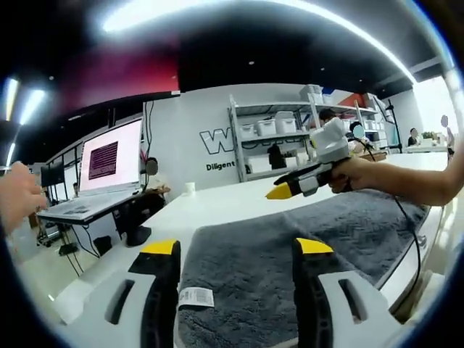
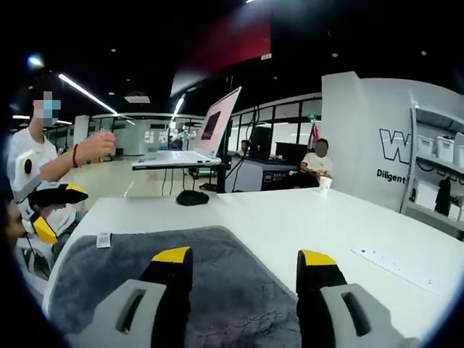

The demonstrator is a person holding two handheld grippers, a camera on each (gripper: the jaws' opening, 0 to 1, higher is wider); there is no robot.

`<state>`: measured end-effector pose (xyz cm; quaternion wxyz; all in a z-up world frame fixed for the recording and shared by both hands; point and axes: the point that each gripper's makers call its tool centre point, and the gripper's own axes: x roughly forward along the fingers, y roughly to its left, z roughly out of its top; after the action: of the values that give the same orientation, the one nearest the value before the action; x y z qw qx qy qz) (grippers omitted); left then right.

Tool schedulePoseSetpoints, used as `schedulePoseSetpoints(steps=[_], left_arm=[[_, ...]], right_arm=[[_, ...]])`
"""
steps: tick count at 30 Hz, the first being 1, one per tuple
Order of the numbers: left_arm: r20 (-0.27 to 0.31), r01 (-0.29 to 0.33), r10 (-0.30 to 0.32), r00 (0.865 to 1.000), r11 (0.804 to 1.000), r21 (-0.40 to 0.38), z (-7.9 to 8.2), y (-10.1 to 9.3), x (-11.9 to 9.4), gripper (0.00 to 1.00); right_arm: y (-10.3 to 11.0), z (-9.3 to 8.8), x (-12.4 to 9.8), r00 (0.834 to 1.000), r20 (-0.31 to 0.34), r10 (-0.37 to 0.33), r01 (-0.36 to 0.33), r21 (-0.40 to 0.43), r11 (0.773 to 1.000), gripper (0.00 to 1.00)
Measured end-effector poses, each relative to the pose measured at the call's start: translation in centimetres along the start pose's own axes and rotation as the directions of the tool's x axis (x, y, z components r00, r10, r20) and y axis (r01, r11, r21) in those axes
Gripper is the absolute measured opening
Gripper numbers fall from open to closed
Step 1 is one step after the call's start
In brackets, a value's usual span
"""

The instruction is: Open the folded towel by lifting each exposed corner and separating the folded layers until the towel lies flat within the target outline without major curled edges

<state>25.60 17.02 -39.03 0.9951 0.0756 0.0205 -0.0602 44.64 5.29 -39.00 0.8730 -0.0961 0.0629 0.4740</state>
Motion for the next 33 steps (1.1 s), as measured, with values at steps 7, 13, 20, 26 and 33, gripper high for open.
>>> schedulePoseSetpoints(steps=[7, 13, 20, 26, 33], left_arm=[[0.010, 0.032, -0.032, 0.999, 0.999, -0.014, 0.4, -1.3, 0.8, 0.70], [0.035, 0.083, -0.082, 0.996, 0.996, -0.028, 1.2, -3.0, 1.1, 0.70], [0.054, 0.125, -0.124, 0.991, 0.992, -0.021, 2.0, -5.0, 1.9, 0.72], [0.056, 0.148, -0.147, 0.988, 0.989, -0.017, 2.2, -5.9, 2.5, 0.72], [0.044, 0.170, -0.169, 0.985, 0.985, -0.020, 2.0, -7.0, 2.9, 0.73]], right_arm=[[-1.3, 0.3, -2.7, 0.999, 0.005, -0.042, 0.042, -0.029, 0.999, 0.55], [-2.2, 0.8, -5.2, 0.997, 0.027, -0.073, 0.074, -0.021, 0.997, 0.56], [-3.1, 1.2, -8.1, 0.994, 0.036, -0.101, 0.102, -0.016, 0.995, 0.62], [-3.8, 0.6, -9.8, 0.992, 0.030, -0.124, 0.124, -0.007, 0.992, 0.64], [-4.1, 0.0, -12.1, 0.989, 0.027, -0.143, 0.143, -0.007, 0.990, 0.64]])
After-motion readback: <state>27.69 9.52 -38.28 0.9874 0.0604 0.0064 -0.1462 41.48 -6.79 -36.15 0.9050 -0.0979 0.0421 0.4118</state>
